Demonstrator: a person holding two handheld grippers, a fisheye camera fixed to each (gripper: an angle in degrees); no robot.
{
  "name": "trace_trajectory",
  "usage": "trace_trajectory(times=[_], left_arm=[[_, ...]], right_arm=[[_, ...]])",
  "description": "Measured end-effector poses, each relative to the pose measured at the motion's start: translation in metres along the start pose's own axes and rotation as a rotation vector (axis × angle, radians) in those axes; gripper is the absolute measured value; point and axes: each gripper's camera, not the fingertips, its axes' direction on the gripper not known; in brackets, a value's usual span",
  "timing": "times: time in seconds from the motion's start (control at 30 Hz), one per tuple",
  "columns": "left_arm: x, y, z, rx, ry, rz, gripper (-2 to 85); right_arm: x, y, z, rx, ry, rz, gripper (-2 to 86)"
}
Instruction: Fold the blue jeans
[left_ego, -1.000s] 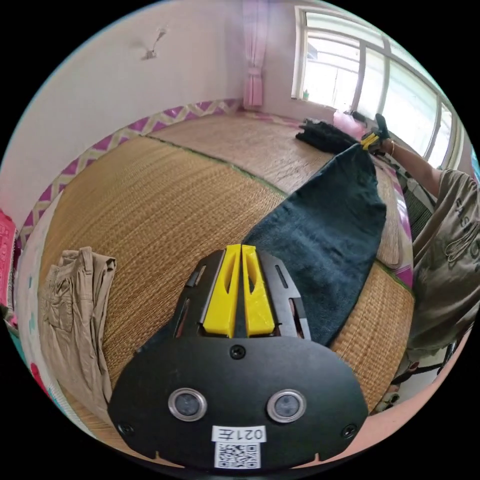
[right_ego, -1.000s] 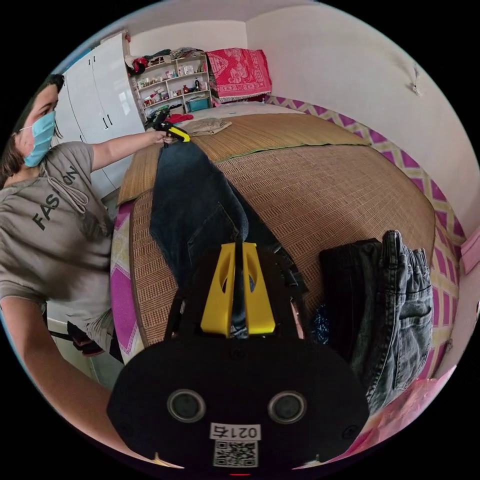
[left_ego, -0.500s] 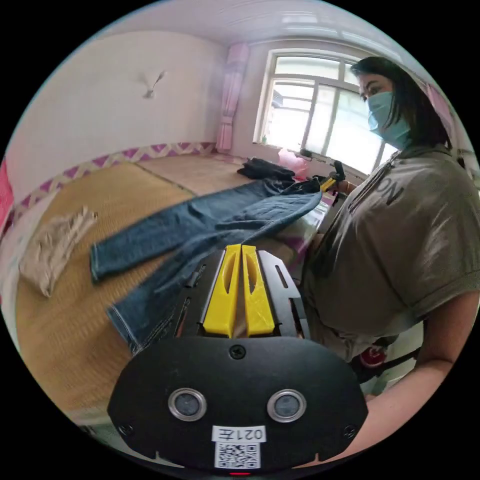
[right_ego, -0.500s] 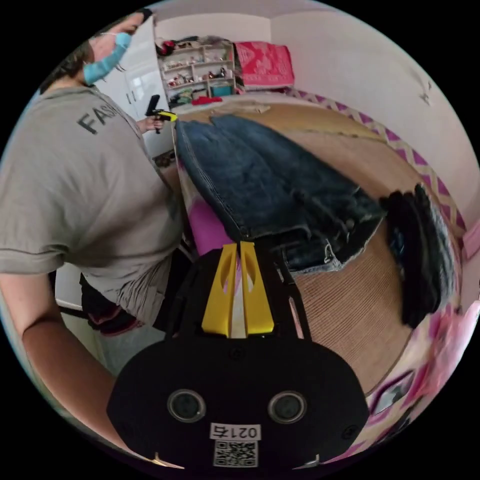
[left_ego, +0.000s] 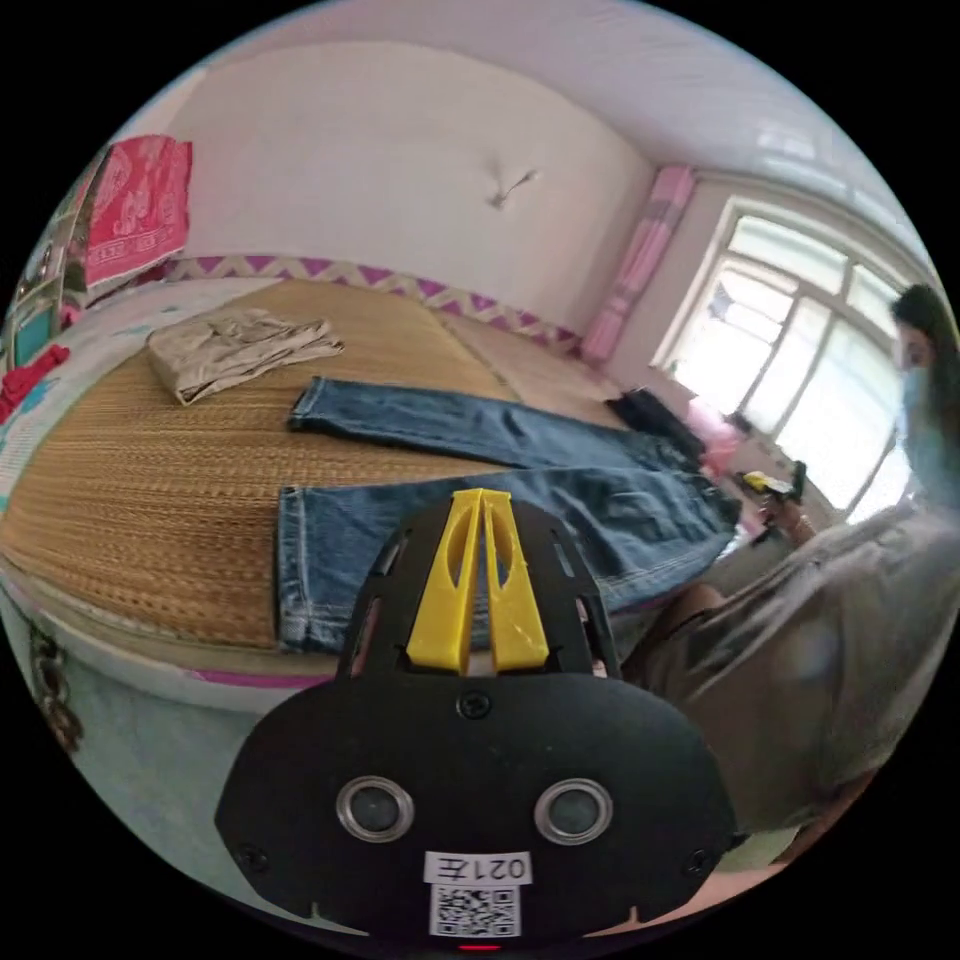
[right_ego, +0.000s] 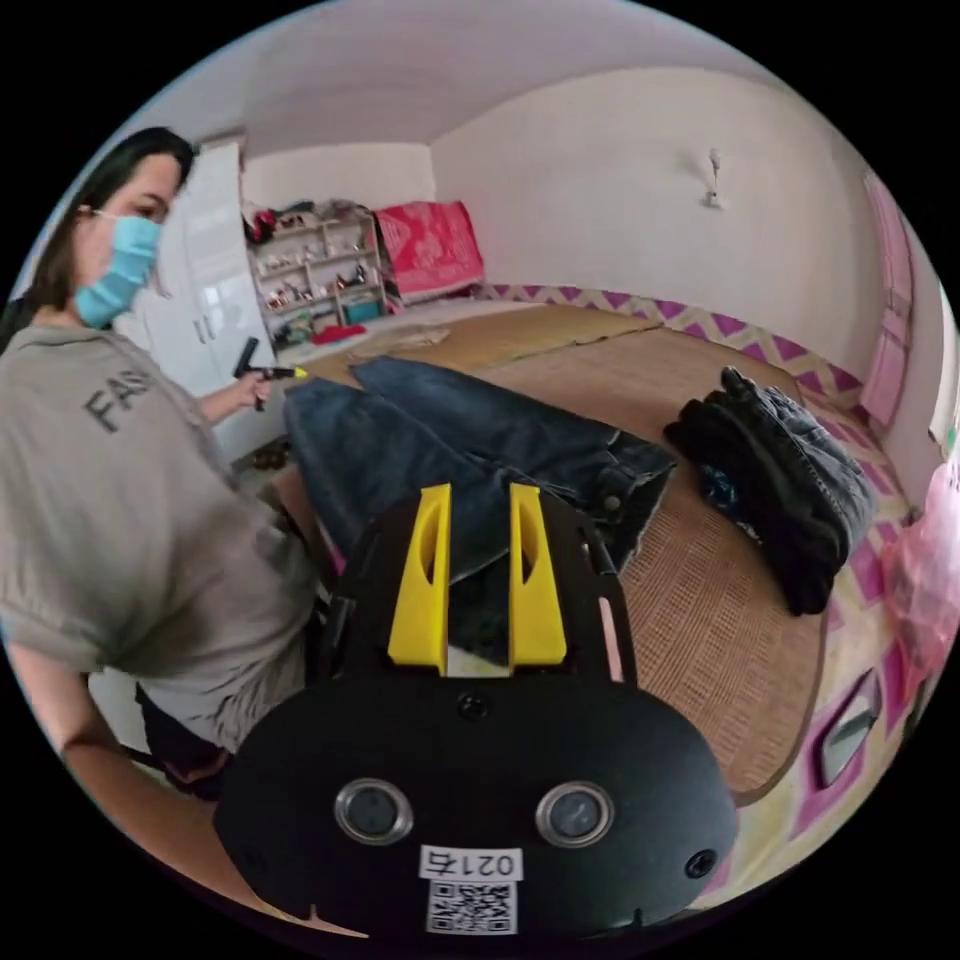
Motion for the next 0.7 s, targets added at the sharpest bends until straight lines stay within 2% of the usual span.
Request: trace_trajectory(times=[0.07, 0.13, 0.33, 0.4, 0.47, 0.7], left_arm=[[-0.014, -0.022, 0.030, -0.058, -0.002, -0.051, -1.0], [-0.029, -0.053, 0.065, -0.189, -0.008, -0.130, -1.0], [-0.013, -0.112, 0.121, -0.188, 0.048, -0.043, -0.9], [-0.014, -0.118, 0.159, -0.276, -0.001, -0.038, -0.9], [-0.024, -0.128, 0.171, -0.271, 0.025, -0.084, -0.9], [-0.063, -0.172, 0.228, -0.287, 0.157, -0.161, -1.0]], right_arm=[[0.019, -0.031, 0.050, -0.092, 0.063, 0.007, 6.1], [0.040, -0.051, 0.080, -0.145, 0.087, 0.035, 5.4], [0.085, -0.101, 0.147, -0.212, 0.032, 0.018, 5.4], [0.101, -0.106, 0.175, -0.301, 0.075, 0.042, 3.9], [0.122, -0.103, 0.205, -0.406, 0.121, 0.071, 0.5], [0.153, -0.120, 0.222, -0.332, 0.130, 0.077, -0.8]])
